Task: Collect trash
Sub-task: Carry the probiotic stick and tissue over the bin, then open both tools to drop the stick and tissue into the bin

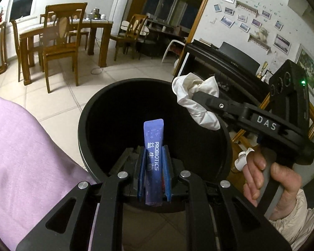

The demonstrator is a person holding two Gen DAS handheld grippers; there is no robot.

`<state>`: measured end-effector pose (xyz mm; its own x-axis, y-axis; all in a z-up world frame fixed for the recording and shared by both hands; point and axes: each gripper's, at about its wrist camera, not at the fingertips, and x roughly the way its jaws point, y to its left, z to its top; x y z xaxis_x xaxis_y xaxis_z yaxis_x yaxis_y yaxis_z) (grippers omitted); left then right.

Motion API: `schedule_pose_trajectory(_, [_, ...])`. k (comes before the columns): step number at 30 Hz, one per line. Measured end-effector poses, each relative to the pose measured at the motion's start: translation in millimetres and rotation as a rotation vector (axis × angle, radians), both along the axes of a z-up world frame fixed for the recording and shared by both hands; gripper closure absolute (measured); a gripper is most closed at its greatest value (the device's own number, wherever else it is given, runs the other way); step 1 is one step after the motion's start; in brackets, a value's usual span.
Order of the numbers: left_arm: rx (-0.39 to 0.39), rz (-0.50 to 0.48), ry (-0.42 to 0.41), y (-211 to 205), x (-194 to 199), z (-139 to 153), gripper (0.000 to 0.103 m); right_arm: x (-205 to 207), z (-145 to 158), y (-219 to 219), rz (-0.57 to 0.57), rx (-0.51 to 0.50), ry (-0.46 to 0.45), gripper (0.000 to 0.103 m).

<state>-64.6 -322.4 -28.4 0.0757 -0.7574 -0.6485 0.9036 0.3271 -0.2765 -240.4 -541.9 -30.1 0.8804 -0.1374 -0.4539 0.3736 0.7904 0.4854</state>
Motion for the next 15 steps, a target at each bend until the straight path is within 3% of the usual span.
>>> schedule_pose_trajectory(13, [0.026,-0.01,0.0,-6.2,-1.2,-1.8,0.085,4.9,-13.3,3.2,-0.019,0.023,0.013,0.084])
schedule_pose_trajectory(14, [0.029,-0.012,0.001,-7.3,-1.4,-2.2,0.084,5.6,-13.8,2.7,-0.022,0.026,0.012,0.084])
schedule_pose_trajectory(15, [0.033,-0.014,-0.001,-8.3,-2.1,-1.6,0.083,4.7,-13.9,4.3,-0.022,0.032,0.012,0.073])
